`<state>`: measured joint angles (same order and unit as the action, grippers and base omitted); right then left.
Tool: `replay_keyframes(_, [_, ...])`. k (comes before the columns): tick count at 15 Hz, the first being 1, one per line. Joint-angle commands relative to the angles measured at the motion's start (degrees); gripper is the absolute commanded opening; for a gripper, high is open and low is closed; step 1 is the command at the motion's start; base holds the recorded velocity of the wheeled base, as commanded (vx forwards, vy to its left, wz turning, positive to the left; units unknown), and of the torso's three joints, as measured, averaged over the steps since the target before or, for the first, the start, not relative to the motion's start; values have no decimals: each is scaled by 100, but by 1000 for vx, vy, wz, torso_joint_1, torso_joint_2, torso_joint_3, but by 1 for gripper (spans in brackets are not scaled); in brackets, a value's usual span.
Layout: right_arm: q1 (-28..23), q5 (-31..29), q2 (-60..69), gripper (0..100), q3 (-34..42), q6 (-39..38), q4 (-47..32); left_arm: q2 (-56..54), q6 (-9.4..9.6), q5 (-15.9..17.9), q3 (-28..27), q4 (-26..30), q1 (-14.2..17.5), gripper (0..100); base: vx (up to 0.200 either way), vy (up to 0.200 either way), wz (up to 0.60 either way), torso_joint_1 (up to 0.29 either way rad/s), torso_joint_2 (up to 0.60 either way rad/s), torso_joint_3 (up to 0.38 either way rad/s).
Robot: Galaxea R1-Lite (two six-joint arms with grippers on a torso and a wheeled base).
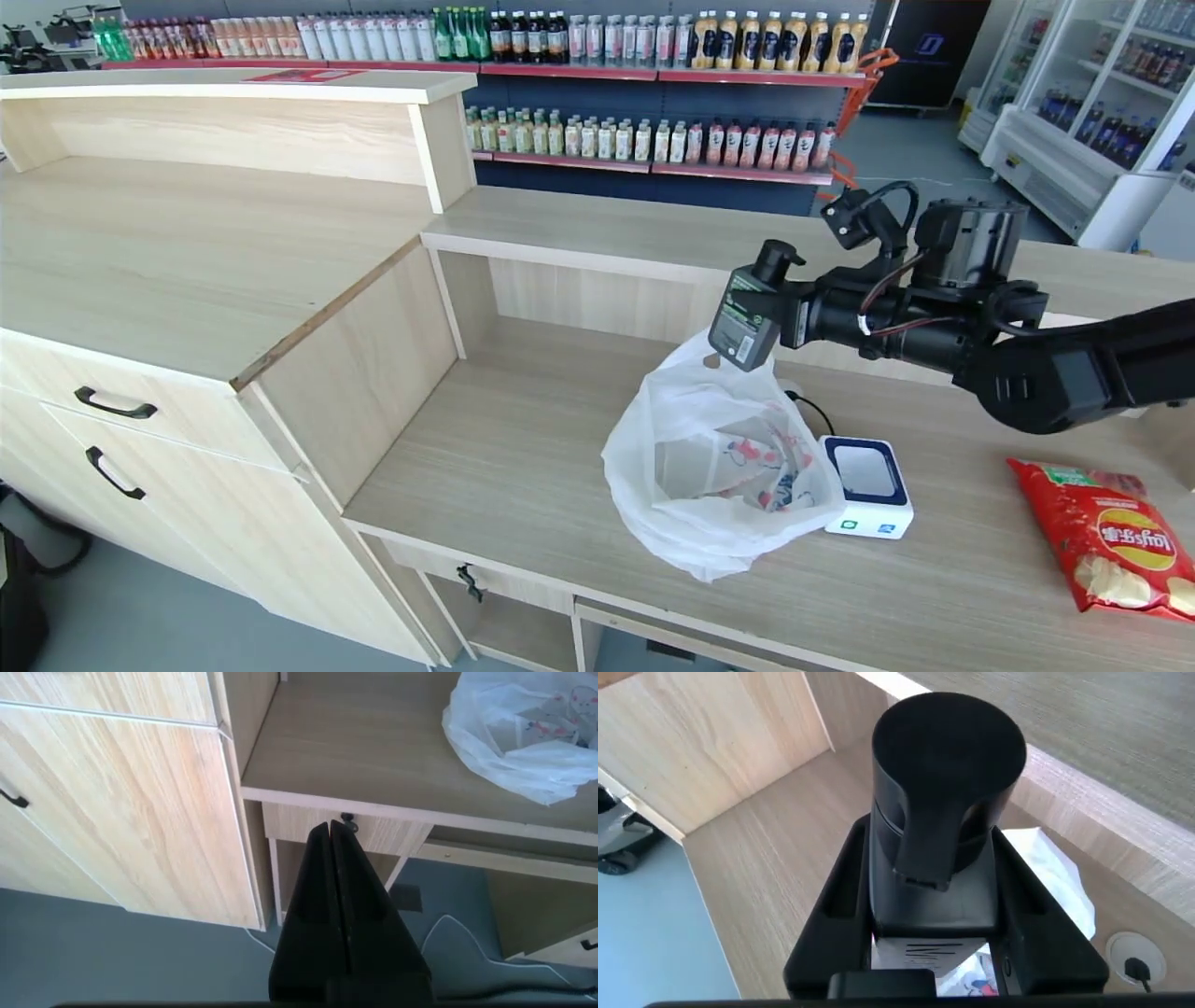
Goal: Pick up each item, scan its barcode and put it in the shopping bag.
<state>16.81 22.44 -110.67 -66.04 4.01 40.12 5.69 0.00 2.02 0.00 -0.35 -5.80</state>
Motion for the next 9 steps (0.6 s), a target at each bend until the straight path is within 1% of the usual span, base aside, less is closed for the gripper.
replay_keyframes(1, [-38,181,-746,0,21,-6,330,2,0,0,0,0,0,0,0,0,0,0,0,0])
replay_keyframes(6, [-213,313,-1282,0,144,82,743,2,0,0,0,0,0,0,0,0,0,0,0,0])
replay_keyframes(9, [-196,348,-1458,0,214,144,919,2,0,0,0,0,0,0,0,0,0,0,0,0])
